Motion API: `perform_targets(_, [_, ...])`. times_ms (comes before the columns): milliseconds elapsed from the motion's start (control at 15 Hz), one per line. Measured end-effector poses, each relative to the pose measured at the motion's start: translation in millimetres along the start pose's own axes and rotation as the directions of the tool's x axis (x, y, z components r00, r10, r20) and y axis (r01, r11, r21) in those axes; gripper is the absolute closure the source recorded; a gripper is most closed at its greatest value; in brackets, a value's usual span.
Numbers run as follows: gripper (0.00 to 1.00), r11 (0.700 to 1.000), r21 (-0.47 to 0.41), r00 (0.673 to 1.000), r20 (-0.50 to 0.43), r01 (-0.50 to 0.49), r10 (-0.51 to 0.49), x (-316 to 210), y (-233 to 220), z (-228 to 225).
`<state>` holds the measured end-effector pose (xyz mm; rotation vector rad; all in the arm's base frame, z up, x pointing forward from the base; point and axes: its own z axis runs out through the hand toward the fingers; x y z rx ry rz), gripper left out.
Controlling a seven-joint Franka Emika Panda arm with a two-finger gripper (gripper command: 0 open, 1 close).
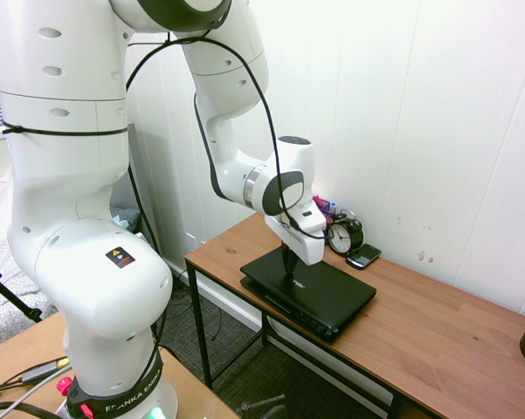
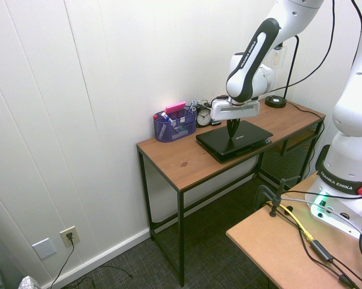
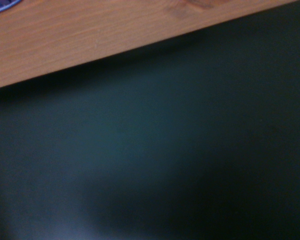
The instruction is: Close the laptop lid
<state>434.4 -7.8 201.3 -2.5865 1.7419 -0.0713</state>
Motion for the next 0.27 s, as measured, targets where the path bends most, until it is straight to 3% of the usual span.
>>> perform_targets(267, [1.0, 1.0, 0.01, 1.0, 0.0, -0.004, 0.004, -0.4, -0.4, 0.3])
